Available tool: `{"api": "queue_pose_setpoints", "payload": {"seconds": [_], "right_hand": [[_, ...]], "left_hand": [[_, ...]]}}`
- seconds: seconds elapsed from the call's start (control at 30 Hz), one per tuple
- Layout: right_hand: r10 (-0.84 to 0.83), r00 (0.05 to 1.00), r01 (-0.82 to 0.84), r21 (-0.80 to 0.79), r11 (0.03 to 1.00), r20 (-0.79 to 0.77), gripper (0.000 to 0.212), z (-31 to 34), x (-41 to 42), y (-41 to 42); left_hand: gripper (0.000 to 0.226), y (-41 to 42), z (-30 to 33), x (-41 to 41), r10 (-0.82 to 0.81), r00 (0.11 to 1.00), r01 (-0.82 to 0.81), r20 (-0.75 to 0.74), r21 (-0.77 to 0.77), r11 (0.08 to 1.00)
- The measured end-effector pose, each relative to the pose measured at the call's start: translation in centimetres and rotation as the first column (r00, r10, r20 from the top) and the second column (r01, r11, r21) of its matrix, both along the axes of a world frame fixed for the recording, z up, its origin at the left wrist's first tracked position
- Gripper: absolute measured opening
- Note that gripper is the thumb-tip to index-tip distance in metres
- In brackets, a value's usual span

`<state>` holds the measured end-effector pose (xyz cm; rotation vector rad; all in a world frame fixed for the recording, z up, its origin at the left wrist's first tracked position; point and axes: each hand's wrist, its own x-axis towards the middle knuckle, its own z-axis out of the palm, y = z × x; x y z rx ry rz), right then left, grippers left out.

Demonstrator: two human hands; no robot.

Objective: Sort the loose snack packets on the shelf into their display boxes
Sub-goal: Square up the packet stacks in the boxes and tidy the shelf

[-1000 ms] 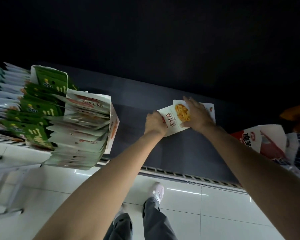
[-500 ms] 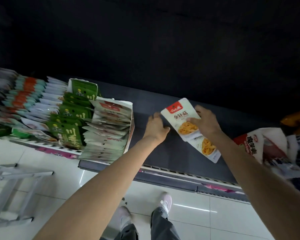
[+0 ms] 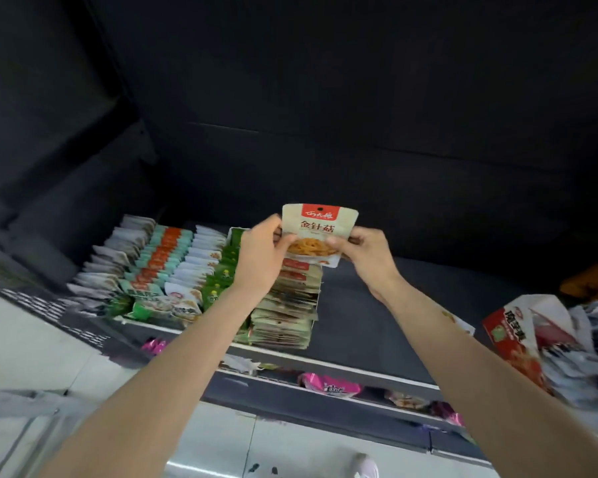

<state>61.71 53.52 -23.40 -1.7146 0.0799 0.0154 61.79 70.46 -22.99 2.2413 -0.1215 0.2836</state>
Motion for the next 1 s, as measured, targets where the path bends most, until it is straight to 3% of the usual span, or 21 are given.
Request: {"api": "queue_pose_setpoints", "payload": {"seconds": [0.07, 0.13, 0.23, 0.37, 0.43, 0.57, 0.67, 0.83, 1.0], "right_hand": [[0.035, 0.999, -0.039, -0.128, 0.991, -0.037, 0.012, -1.0, -0.1, 1.7], [0.091, 0.994, -0.106, -0.285, 0.953, -0.065, 0.015, -2.1, -0.6, 2.8], [0.098, 0.995, -0.093, -0.338, 0.936, -0.005, 0.017, -2.4, -1.3, 3.5], [0.107, 0.991, -0.057, -0.487, 0.872, 0.076, 0.015, -2.4, -1.4, 3.8], [0.099, 0.994, -0.058, -0.548, 0.835, 0.045, 0.019, -2.7, -1.3, 3.7], [-0.017, 0.999, 0.034, -0.509, 0.86, 0.038, 0.025, -3.0, -1.6, 2.0], [-0.079, 0.997, 0.05, -0.553, 0.831, -0.028, 0.026, -4.1, -2.4, -1.1], [-0.177, 0.944, -0.055, -0.663, 0.746, -0.278, 0.037, -8.9, -3.8, -7.4], [-0.188, 0.897, -0.2, -0.746, 0.635, -0.401, 0.055, -13.3, -4.0, -12.1]], "left_hand": [[0.016, 1.9, -0.4, 0.0, 0.01, 0.998, -0.007, -0.064, 0.046, 0.999], [0.022, 3.2, -0.9, -0.3, 0.012, 0.999, -0.009, -0.031, 0.08, 0.997], [0.034, 4.1, -1.2, -1.2, -0.075, 0.996, 0.069, 0.052, 0.116, 0.991], [0.018, 4.2, -1.6, -1.2, -0.199, 0.978, 0.203, -0.058, 0.453, 0.868], [0.02, 3.6, -1.5, -1.3, -0.19, 0.978, 0.204, -0.082, 0.523, 0.828], [0.028, 1.3, -1.3, -1.7, -0.23, 0.973, 0.192, 0.005, 0.536, 0.822], [0.028, -2.5, -1.7, -2.4, -0.37, 0.929, 0.322, 0.014, 0.462, 0.826], [0.034, -10.0, -5.5, -2.9, -0.449, 0.863, 0.503, -0.232, 0.313, 0.806], [0.076, -12.6, -12.2, -1.1, -0.211, 0.786, 0.477, -0.582, 0.353, 0.805]]}}
